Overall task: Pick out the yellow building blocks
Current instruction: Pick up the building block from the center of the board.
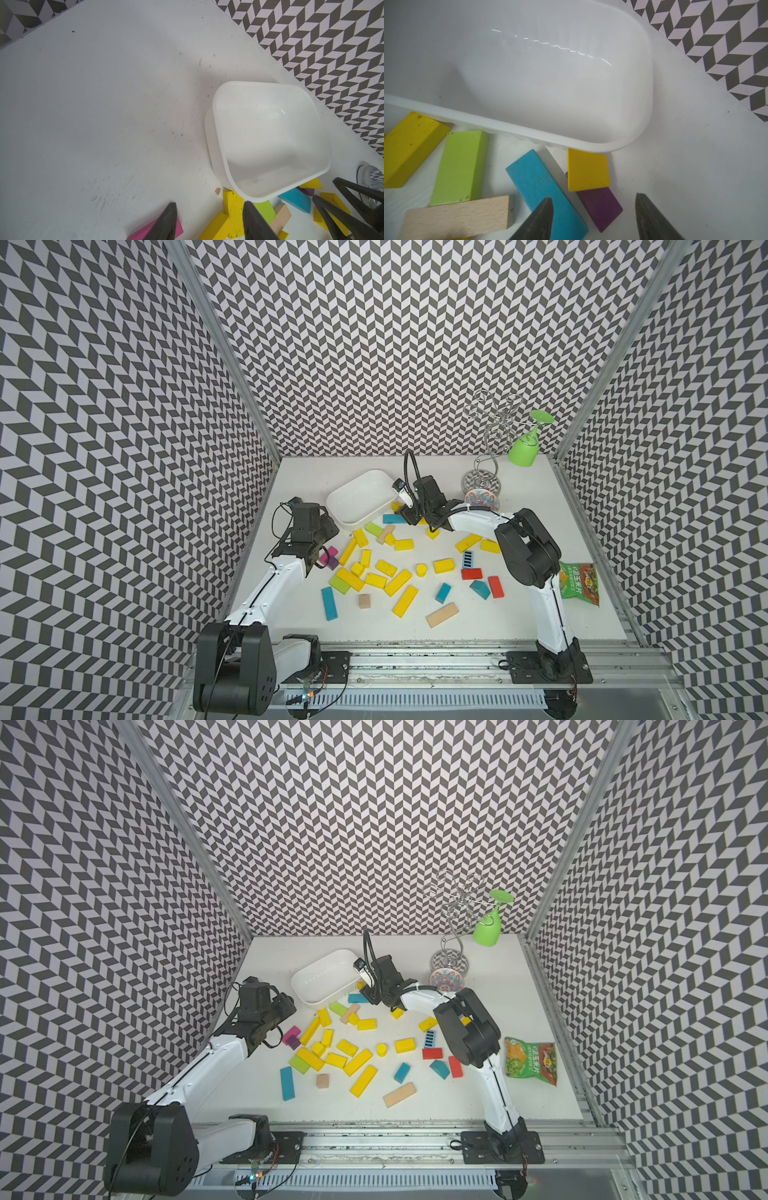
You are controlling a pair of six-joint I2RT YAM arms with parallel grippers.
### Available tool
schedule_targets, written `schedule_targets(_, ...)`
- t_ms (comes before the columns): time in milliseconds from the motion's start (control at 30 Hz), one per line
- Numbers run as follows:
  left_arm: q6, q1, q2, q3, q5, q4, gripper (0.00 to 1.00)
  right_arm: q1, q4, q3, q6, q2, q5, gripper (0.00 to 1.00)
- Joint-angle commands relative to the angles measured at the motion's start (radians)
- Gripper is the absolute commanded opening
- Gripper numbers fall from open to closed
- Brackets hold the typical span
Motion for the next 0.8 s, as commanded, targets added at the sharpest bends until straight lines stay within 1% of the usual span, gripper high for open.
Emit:
schedule_targets(0, 0.027, -0.005, -0.016, 0.028, 0.004, -0.018, 0.54, 0.007, 0.035, 0.051, -0.031, 0.041, -0.042, 0.64)
schedule_targets(233, 0.046, -0.006, -0.015, 0.044, -0.003, -0.035, 0.53, 0.007, 0.061, 0.11, -0.012, 0.114, -0.06, 0.6)
schedule_targets(433, 0.05, -0.005, -0.021, 0.055, -0.009, -0.048, 0.53, 0.008, 0.017, 0.193, 0.011, 0.188, -0.048, 0.5)
schedule_targets(500, 0.049, -0.005, -0.025, 0.054, -0.01, -0.048, 0.53, 0.008, 0.019, 0.196, 0.017, 0.197, -0.049, 0.44)
schedule_targets(600, 0.046, -0.005, -0.025, 0.054, -0.012, -0.051, 0.53, 0.008, 0.017, 0.196, 0.016, 0.197, -0.042, 0.3)
schedule_targets(767, 0.037, -0.005, -0.027, 0.052, -0.013, -0.049, 0.53, 0.01, 0.004, 0.194, 0.0, 0.158, -0.04, 0.11)
